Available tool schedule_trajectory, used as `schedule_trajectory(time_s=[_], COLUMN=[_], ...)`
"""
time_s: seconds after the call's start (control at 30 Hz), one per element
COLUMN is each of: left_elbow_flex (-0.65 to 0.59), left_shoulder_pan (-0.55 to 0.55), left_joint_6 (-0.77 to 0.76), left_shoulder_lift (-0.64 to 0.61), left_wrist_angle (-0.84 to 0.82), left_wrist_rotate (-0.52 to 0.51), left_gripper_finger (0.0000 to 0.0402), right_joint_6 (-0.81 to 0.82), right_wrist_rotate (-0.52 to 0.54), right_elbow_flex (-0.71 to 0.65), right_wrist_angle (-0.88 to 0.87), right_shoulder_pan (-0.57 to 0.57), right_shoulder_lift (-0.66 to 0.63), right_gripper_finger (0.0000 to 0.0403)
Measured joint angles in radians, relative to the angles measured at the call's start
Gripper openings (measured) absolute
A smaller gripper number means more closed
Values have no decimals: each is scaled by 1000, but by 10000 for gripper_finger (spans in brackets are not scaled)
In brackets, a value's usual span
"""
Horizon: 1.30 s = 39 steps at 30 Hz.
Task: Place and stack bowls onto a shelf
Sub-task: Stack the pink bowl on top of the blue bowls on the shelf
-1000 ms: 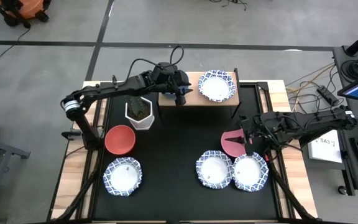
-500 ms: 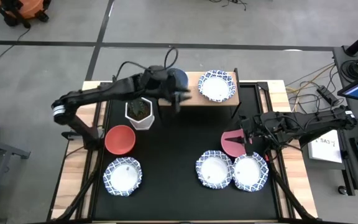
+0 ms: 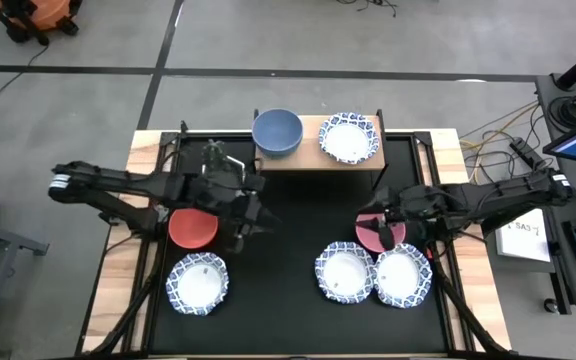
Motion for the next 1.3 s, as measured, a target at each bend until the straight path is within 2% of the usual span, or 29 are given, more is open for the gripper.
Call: schedule_trajectory(time_s=[0.17, 0.33, 0.53, 0.77, 1.07, 1.3], left_elbow_flex=[-139, -197, -201, -201, -201, -202], left_shoulder_pan=[-3, -2, -1, -2, -2, -2], left_joint_6=[-58, -52, -34, -1, 18, 26], left_shoulder_lift=[-129, -200, -214, -208, -191, -182], left_wrist_angle=[112, 137, 124, 116, 113, 111], left_wrist_rotate=[0, -52, -177, -194, -194, -205], left_gripper_finger=[113, 113, 113, 113, 113, 113], right_joint_6=[137, 250, 391, 589, 615, 614], right_wrist_rotate=[-31, -99, -106, -102, -87, -87], right_elbow_flex=[31, 104, 247, 423, 512, 548], right_wrist_angle=[-8, -52, -300, -667, -717, -819], right_shoulder_pan=[0, 0, 0, 0, -1, -1], right_shoulder_lift=[105, 207, 342, 500, 705, 832], right_gripper_finger=[157, 157, 157, 157, 157, 153])
